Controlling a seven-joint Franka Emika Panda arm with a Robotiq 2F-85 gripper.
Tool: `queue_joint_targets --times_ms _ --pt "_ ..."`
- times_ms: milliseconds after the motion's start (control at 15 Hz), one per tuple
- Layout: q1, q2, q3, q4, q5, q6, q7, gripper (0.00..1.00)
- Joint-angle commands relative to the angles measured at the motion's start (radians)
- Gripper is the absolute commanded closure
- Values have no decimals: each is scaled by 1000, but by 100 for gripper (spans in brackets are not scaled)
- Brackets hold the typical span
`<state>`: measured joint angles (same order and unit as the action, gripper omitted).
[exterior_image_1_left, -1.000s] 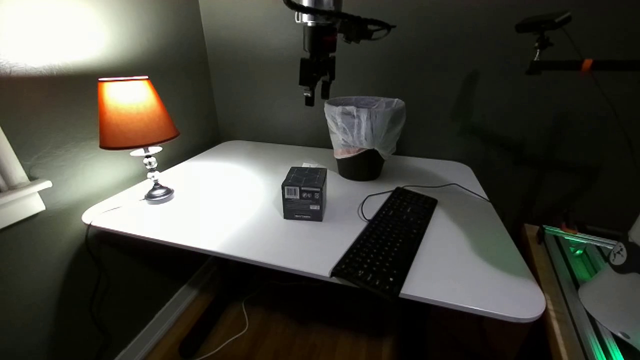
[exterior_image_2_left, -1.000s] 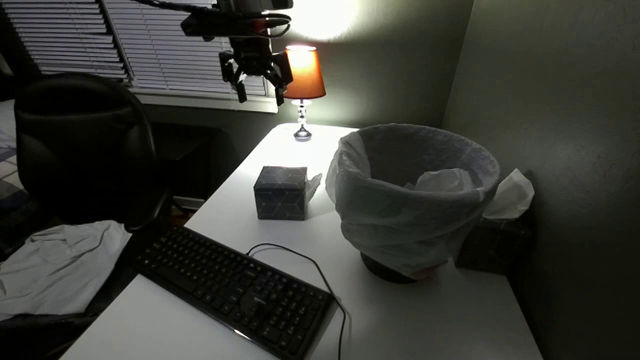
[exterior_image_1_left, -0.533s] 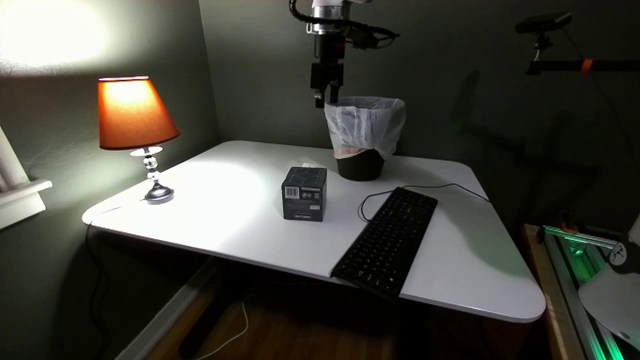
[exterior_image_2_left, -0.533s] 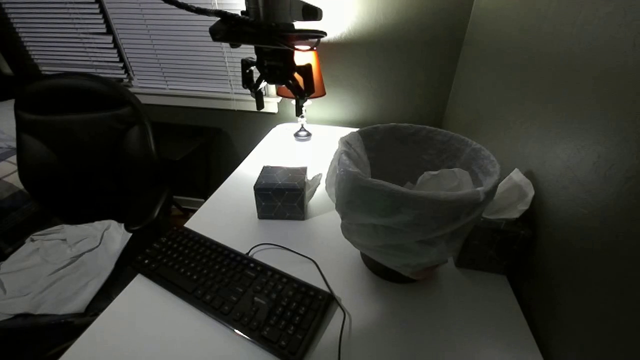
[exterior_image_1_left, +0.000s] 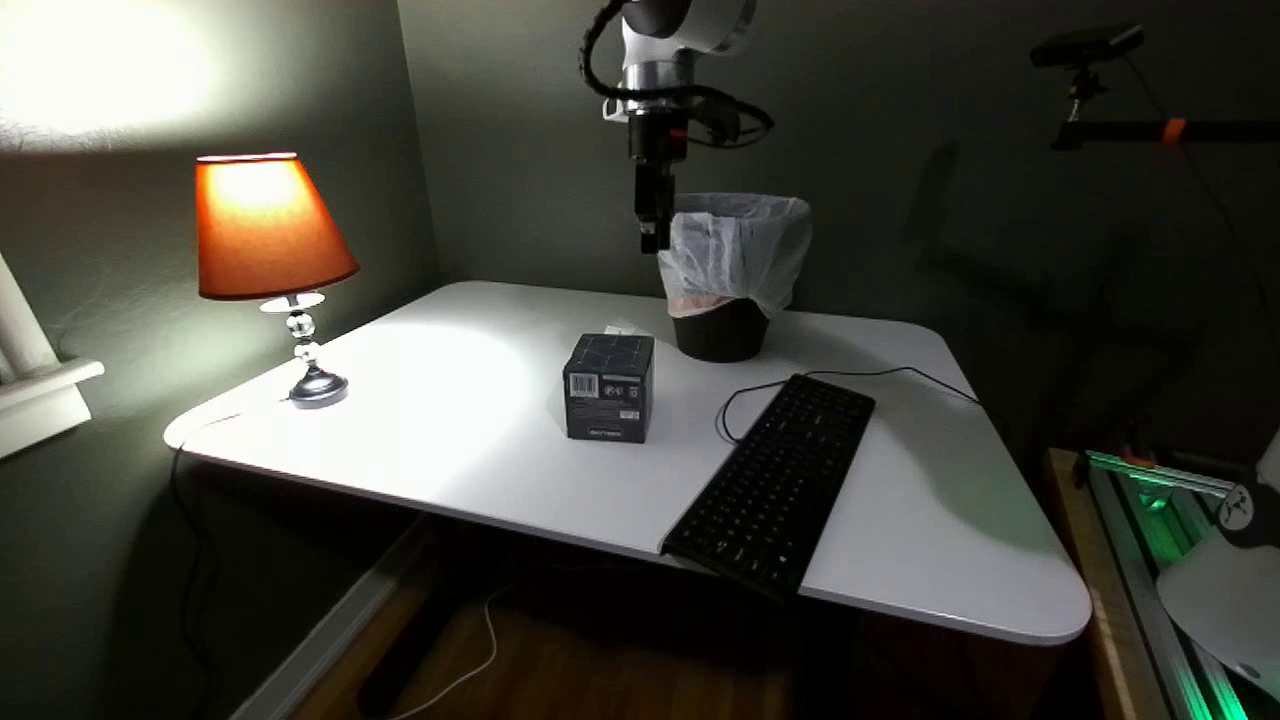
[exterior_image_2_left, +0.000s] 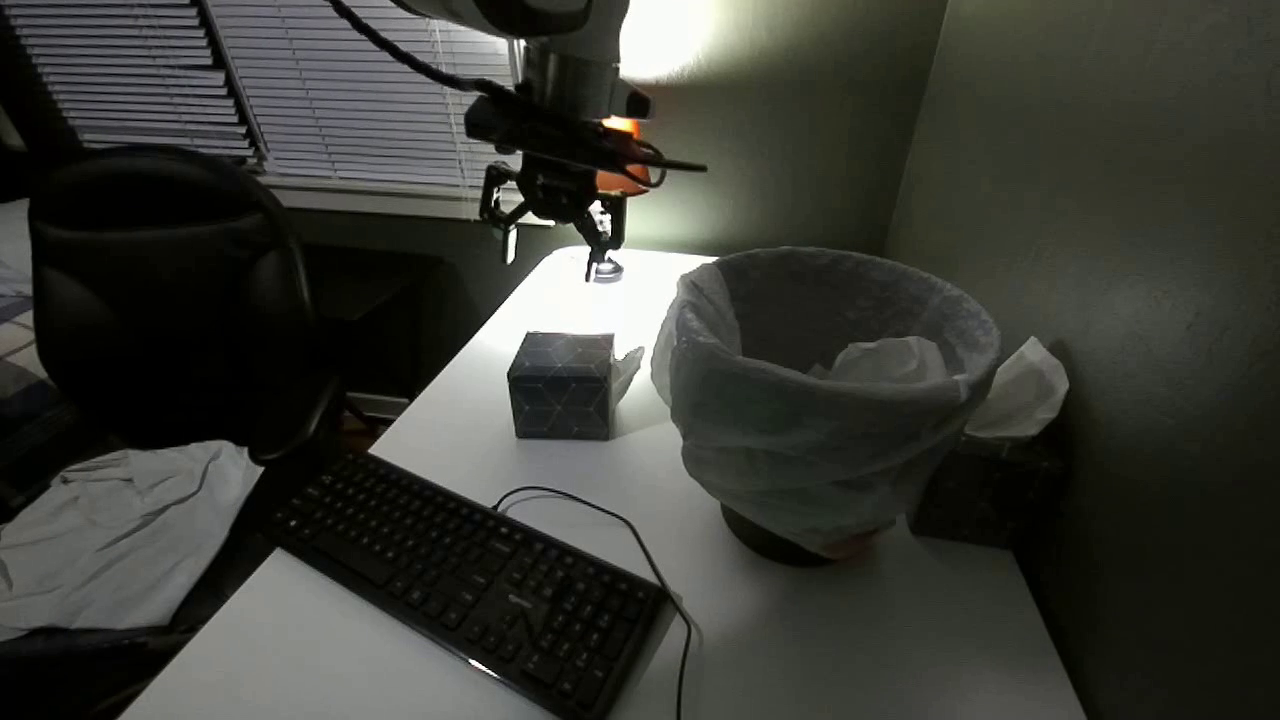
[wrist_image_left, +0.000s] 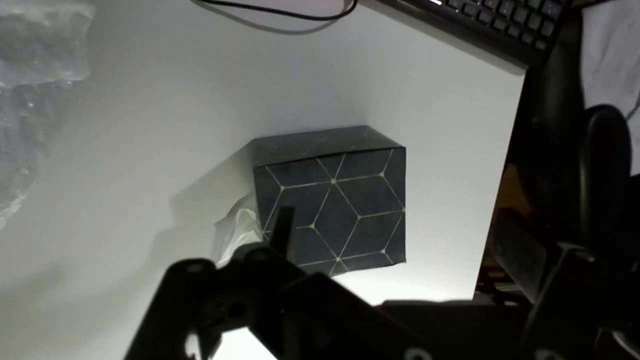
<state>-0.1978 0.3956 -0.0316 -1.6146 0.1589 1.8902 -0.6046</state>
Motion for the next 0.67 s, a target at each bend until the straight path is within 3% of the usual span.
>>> queue_joint_targets --times_ms 0,200,600 --pt "-38 96 34 77 16 -81 -179 0" --pt "-33 159 33 120 -12 -98 -248 0" --pt "-12 222 32 166 -51 22 -229 0"
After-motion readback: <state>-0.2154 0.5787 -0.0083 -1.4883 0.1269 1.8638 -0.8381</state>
